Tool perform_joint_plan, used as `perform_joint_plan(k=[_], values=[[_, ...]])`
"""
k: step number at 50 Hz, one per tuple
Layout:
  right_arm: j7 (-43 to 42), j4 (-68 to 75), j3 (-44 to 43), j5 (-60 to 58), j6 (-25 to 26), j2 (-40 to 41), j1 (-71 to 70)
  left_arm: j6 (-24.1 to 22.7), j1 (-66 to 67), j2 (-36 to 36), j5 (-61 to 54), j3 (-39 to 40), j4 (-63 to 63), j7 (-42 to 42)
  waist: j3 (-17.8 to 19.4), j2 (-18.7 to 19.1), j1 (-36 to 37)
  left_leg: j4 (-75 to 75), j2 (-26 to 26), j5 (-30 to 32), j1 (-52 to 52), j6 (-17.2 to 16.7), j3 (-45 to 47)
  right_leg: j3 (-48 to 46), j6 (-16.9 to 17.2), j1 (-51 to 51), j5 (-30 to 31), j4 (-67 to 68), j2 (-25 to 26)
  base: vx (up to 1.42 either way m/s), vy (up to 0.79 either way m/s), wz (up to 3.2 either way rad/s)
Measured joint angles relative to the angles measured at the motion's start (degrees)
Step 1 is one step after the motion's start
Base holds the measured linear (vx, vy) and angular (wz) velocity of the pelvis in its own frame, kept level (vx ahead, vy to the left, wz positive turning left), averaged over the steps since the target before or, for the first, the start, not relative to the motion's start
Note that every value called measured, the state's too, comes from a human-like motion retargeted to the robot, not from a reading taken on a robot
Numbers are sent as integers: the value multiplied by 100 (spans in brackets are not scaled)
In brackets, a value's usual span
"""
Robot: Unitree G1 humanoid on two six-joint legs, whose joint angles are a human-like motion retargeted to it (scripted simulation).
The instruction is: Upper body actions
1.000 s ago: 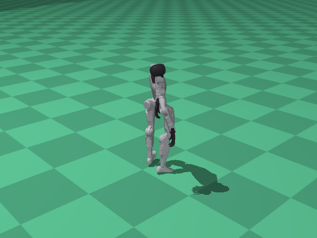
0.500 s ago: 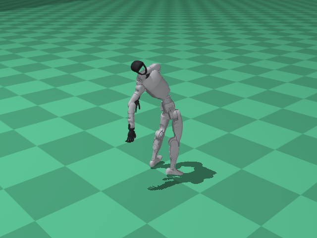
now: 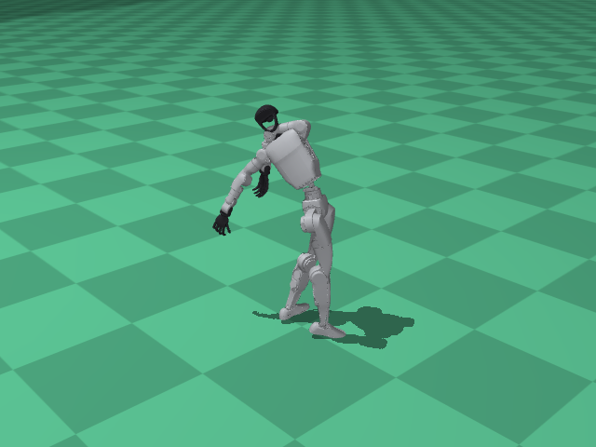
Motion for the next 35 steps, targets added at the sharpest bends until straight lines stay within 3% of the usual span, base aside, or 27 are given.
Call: perform_joint_plan(k=[10, 20, 25, 35], values=[[44, 585, 0, 114, 36, 0, 130, -317, 0, 0, 303, 0, -421, -340, -141, -9, 47, -37, -35, -15, -151, 0, -16, -243, -48, -122, 25, -112, -86, 3, -2, 11], [-53, 665, 0, 118, -3, 0, -43, -372, 0, 0, 550, 0, -279, -641, 288, 21, 318, -178, 82, -92, -120, 51, -777, -890, -555, 338, -251, -188, -390, 26, -12, 120], [-181, 408, 0, 243, -35, 0, -51, -134, 0, 0, 461, 0, -95, -513, 450, 36, 726, -224, 8, -135, -165, 224, -1316, -1190, -695, 629, -508, -162, -701, 28, 0, 150], [-485, -306, 0, 836, -20, 0, -51, 191, 0, 0, -466, 0, -145, -24, 515, -1, 2035, -137, -382, -82, -508, 569, -2482, -2806, -616, 1170, -1057, -109, -1699, 14, 3, 136]])
